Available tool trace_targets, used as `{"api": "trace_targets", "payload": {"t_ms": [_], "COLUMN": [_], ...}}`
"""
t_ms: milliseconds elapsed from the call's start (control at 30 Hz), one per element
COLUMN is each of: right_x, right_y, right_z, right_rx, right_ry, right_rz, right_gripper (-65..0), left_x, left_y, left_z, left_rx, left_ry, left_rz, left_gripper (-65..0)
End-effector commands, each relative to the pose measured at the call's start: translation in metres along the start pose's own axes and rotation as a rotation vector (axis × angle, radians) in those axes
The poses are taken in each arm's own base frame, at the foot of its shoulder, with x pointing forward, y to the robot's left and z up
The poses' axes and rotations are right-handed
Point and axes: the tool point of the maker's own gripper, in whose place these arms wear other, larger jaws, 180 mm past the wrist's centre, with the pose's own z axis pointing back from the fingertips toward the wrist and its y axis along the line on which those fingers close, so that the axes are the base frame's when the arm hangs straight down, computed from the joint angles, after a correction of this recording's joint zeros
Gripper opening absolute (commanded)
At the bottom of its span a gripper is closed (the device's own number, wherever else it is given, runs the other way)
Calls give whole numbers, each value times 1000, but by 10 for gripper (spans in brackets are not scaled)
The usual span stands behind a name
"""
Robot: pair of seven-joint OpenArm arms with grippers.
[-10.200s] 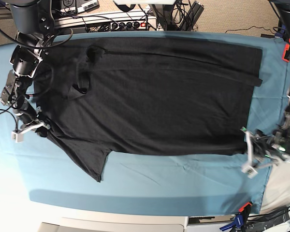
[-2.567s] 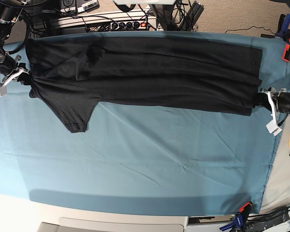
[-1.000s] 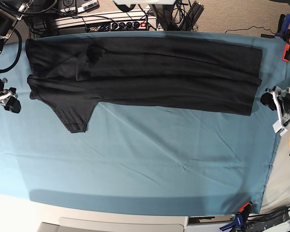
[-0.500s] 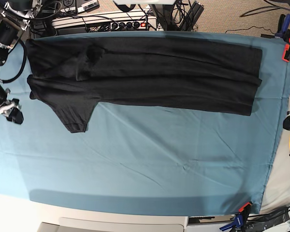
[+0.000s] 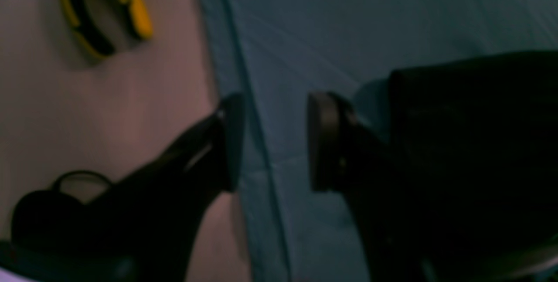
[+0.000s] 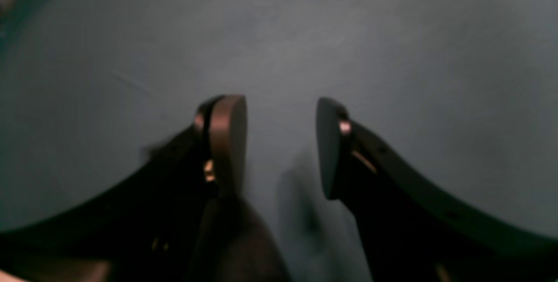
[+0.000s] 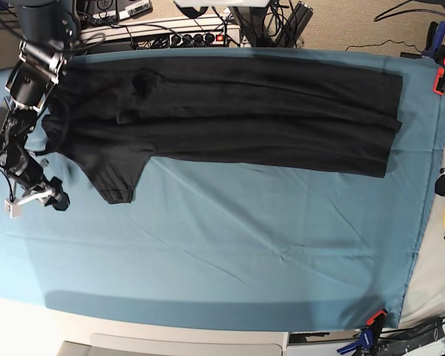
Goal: Fold the T-shirt properly
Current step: 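Move the right gripper to the band's end and grasp it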
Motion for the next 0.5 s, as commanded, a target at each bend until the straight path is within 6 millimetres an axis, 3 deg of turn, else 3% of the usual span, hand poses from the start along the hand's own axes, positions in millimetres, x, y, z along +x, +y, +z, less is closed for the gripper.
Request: {"api": "trace_targets", "payload": {"t_ms": [0,233,467], "right_x": [31,5,-29], "right_y": [11,38,43], "right_z": [5,-13,-21], "right_rx": [69,306,287], "right_ry": [-83,-10,155], "right_rz": [-32,-271,-208], "right_gripper": [-386,-386,-387], "left_x": [17,17,15], "left_y": [10,10,12], "left_z": [14,14,14], "left_rx": [30,30,40], "left_ry": [-45,-45,-36], "left_rz": [-13,-13,-18], "left_gripper": [-401,-401,-401]}}
